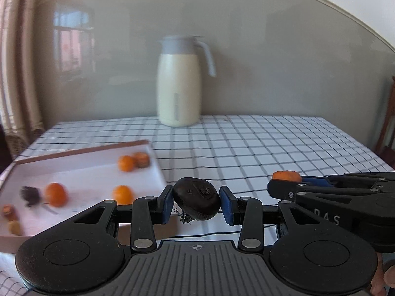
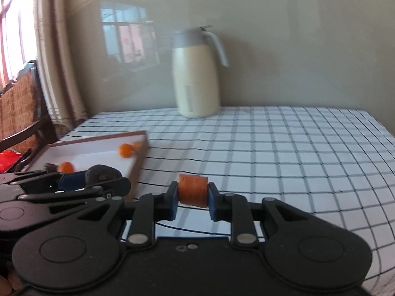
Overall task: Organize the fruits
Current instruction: 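Carry the date and dried fruit piece over the white box with both tools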
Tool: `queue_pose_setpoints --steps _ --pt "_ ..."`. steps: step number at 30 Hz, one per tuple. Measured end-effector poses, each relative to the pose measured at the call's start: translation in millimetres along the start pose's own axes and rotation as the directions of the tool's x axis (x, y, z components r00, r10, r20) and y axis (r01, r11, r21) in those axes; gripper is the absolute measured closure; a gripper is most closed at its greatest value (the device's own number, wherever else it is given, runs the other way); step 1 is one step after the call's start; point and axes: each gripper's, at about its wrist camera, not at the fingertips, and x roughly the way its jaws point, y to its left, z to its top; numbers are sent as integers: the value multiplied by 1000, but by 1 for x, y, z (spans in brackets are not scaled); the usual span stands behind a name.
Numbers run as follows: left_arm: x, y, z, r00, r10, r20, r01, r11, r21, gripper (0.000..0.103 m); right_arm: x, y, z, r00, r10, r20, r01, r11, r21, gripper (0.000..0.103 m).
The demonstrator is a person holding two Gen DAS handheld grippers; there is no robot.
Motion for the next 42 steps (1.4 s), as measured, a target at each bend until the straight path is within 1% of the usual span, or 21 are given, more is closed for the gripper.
queue_pose_setpoints --steps 6,12,19,25,31,36,42 --pt "-20 49 1 996 88 26 -87 995 -58 63 9 43 11 996 89 13 -88 995 -54 88" --pt "-38 93 3 984 172 45 -167 980 -106 63 13 86 21 986 166 25 -162 981 -107 88" --pt "-47 127 7 971 231 57 -221 965 -145 63 17 122 32 975 221 40 -212 965 -151 88" --pt "-50 149 13 962 264 72 -250 955 -159 63 22 143 41 968 244 54 -231 957 -175 88" --pt "-47 165 18 955 286 78 -270 947 -173 63 29 156 48 965 252 68 -236 953 -188 88" --pt "-39 173 19 951 299 75 -283 943 -175 63 39 158 53 966 249 73 -232 955 -187 88" --pt "-27 182 20 952 301 61 -287 941 -181 63 52 156 54 970 233 68 -218 959 -179 88"
